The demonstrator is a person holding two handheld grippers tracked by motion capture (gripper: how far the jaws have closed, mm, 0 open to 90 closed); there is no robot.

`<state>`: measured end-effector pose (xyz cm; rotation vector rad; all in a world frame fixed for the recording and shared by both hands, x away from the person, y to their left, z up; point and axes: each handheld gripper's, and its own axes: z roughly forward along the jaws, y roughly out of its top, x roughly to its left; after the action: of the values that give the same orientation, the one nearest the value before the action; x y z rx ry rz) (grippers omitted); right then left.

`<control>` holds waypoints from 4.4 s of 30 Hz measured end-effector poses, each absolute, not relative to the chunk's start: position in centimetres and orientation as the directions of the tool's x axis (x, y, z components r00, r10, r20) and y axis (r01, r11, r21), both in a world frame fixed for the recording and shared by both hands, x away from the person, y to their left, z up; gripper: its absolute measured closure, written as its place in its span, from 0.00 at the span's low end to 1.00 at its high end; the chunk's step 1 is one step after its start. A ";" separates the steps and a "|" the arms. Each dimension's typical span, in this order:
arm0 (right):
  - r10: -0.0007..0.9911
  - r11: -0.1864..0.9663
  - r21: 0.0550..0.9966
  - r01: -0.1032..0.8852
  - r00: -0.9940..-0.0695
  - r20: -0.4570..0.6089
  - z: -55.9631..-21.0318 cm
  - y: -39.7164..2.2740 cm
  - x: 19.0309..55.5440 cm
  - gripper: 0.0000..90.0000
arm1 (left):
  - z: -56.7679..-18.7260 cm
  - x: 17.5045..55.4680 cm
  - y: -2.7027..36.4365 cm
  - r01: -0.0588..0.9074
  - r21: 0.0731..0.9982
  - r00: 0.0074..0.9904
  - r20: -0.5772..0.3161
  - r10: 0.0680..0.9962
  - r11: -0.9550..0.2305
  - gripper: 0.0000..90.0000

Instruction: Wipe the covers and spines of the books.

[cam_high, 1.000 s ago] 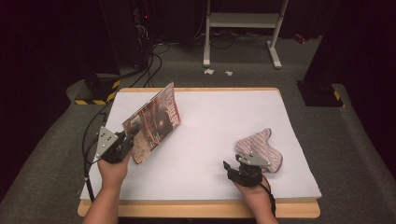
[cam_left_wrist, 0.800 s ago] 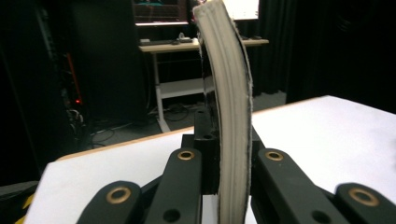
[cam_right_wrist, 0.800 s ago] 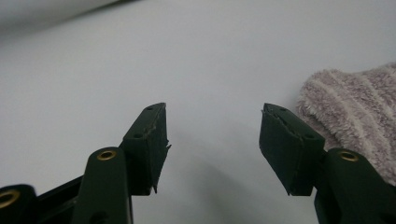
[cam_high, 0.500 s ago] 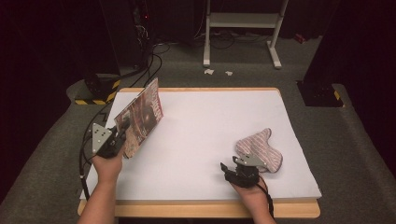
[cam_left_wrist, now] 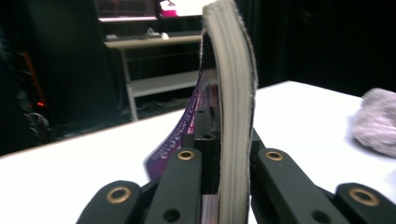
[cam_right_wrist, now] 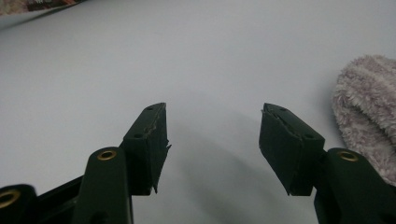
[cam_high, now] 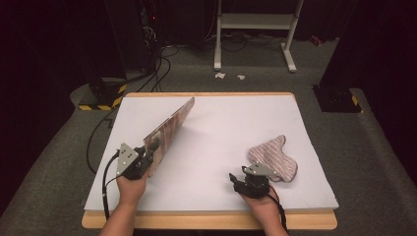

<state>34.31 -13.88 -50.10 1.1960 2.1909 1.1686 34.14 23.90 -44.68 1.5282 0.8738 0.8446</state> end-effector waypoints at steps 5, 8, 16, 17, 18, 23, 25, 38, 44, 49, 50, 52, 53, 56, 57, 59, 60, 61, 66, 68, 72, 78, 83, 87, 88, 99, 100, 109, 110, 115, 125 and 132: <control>0.824 0.287 0.815 0.504 -0.563 0.058 -50.0 -14.0 34.3 0.47 | -45.3 34.0 22.2 0.097 0.990 0.499 0.041 0.866 -0.103 0.93; 0.824 0.285 0.816 0.503 -0.563 0.059 -50.0 -14.1 34.3 0.47 | -45.7 34.0 21.4 0.111 0.988 0.515 0.037 0.856 -0.109 0.93; 0.823 0.285 0.815 0.504 -0.564 0.062 -50.0 -14.0 34.3 0.47 | -46.7 34.2 19.5 0.150 0.978 0.547 0.038 0.836 -0.143 0.93; 0.823 0.285 0.815 0.505 -0.564 0.062 -50.0 -14.0 34.3 0.47 | -46.9 34.3 19.1 0.158 0.976 0.552 0.037 0.833 -0.148 0.93; 0.823 0.285 0.814 0.505 -0.564 0.062 -50.1 -14.0 34.3 0.47 | -47.1 34.3 18.8 0.164 0.974 0.557 0.040 0.830 -0.157 0.93; 0.822 0.289 0.813 0.505 -0.566 0.060 -50.1 -13.9 34.3 0.47 | -47.7 34.3 17.2 0.174 0.961 0.573 0.078 0.816 -0.214 0.93; 0.822 0.288 0.813 0.505 -0.566 0.061 -50.1 -14.0 34.3 0.47 | -47.9 34.4 16.8 0.180 0.957 0.581 0.083 0.810 -0.228 0.93; 0.824 0.283 0.812 0.510 -0.563 0.067 -50.2 -13.9 34.2 0.47 | -48.0 34.5 16.0 0.201 0.948 0.630 0.067 0.774 -0.246 0.83; 0.824 0.284 0.812 0.510 -0.563 0.065 -50.2 -13.9 34.2 0.47 | -47.9 34.1 15.0 0.188 0.947 0.673 0.069 0.736 -0.261 0.73; 0.823 0.288 0.812 0.508 -0.565 0.062 -50.2 -13.9 34.2 0.47 | -47.9 33.7 14.0 0.198 0.946 0.715 0.039 0.698 -0.256 0.66; 0.823 0.288 0.811 0.509 -0.565 0.062 -50.2 -13.9 34.2 0.47 | -47.9 33.5 13.6 0.201 0.944 0.721 0.037 0.692 -0.260 0.64; 0.823 0.288 0.811 0.509 -0.565 0.063 -50.2 -13.9 34.2 0.47 | -48.0 33.3 12.9 0.208 0.944 0.734 0.023 0.679 -0.256 0.62; 0.823 0.288 0.811 0.509 -0.565 0.063 -50.2 -13.9 34.2 0.47 | -48.0 33.2 12.6 0.211 0.946 0.747 0.005 0.664 -0.244 0.61; 0.822 0.291 0.811 0.508 -0.566 0.060 -50.2 -13.9 34.2 0.47 | -47.9 32.9 11.9 0.215 0.953 0.768 -0.030 0.640 -0.213 0.58; 0.823 0.289 0.810 0.510 -0.565 0.062 -50.2 -13.9 34.1 0.47 | -47.8 32.8 11.6 0.218 0.954 0.774 -0.042 0.632 -0.204 0.57; 0.822 0.288 0.811 0.509 -0.565 0.063 -50.2 -13.9 34.1 0.47 | -47.7 32.9 11.5 0.229 0.953 0.774 -0.056 0.631 -0.197 0.55; 0.823 0.288 0.811 0.510 -0.565 0.064 -50.2 -13.9 34.1 0.47 | -47.7 33.0 11.6 0.237 0.951 0.772 -0.061 0.632 -0.197 0.55; 0.822 0.288 0.811 0.510 -0.566 0.064 -50.2 -13.9 34.1 0.47 | -47.8 33.2 11.7 0.247 0.948 0.769 -0.066 0.636 -0.199 0.55; 0.822 0.289 0.810 0.511 -0.566 0.064 -50.2 -13.9 34.1 0.46 | -48.3 33.9 13.1 0.294 0.938 0.734 -0.097 0.673 -0.186 0.53; 0.822 0.287 0.810 0.511 -0.566 0.066 -50.2 -14.0 34.1 0.46 | -48.4 34.2 13.9 0.310 0.932 0.719 -0.101 0.688 -0.186 0.52; 0.822 0.288 0.810 0.511 -0.565 0.065 -50.2 -14.0 34.1 0.46 | -48.5 34.5 15.8 0.327 0.927 0.687 -0.101 0.720 -0.182 0.50; 0.822 0.293 0.807 0.512 -0.566 0.060 -50.3 -13.8 34.1 0.46 | -48.3 34.7 19.0 0.355 0.918 0.634 -0.096 0.767 -0.178 0.50; 0.821 0.299 0.805 0.512 -0.568 0.056 -50.3 -13.8 34.1 0.47 | -48.4 34.8 21.2 0.387 0.901 0.590 -0.078 0.804 -0.196 0.49; 0.819 0.304 0.802 0.514 -0.571 0.055 -50.3 -13.7 34.1 0.48 | -49.3 34.6 23.1 0.434 0.889 0.560 -0.138 0.817 -0.147 0.51; 0.818 0.306 0.801 0.514 -0.572 0.054 -50.3 -13.7 34.1 0.49 | -49.4 34.6 23.2 0.447 0.882 0.558 -0.145 0.817 -0.148 0.52; 0.816 0.314 0.797 0.516 -0.575 0.051 -50.2 -13.3 34.3 0.50 | -50.1 35.1 24.4 0.528 0.834 0.508 -0.161 0.846 -0.159 0.50; 0.815 0.316 0.798 0.514 -0.577 0.049 -50.2 -13.2 34.3 0.50 | -50.1 35.1 24.5 0.534 0.831 0.505 -0.165 0.847 -0.156 0.50; 0.813 0.315 0.800 0.511 -0.580 0.051 -50.2 -13.0 34.4 0.50 | -50.3 35.4 24.4 0.576 0.799 0.488 -0.169 0.856 -0.170 0.55; 0.812 0.314 0.800 0.511 -0.581 0.053 -50.2 -12.9 34.4 0.50 | -50.3 35.4 24.4 0.583 0.795 0.481 -0.172 0.860 -0.167 0.56; 0.802 0.313 0.803 0.508 -0.594 0.062 -50.1 -12.4 34.3 0.49 | -50.7 35.9 24.2 0.621 0.762 0.479 -0.183 0.858 -0.184 0.61; 0.755 0.345 0.783 0.518 -0.648 0.096 -49.9 -10.0 34.3 0.43 | -50.7 36.1 23.5 0.621 0.755 0.496 -0.171 0.851 -0.211 0.62; 0.783 0.360 0.763 0.537 -0.619 0.066 -49.9 -10.4 34.6 0.43 | -50.7 35.8 21.3 0.603 0.755 0.560 -0.171 0.811 -0.257 0.63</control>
<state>34.56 -10.45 -49.89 1.1663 2.3177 1.1224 35.77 21.28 -50.67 1.9718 1.1379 0.3199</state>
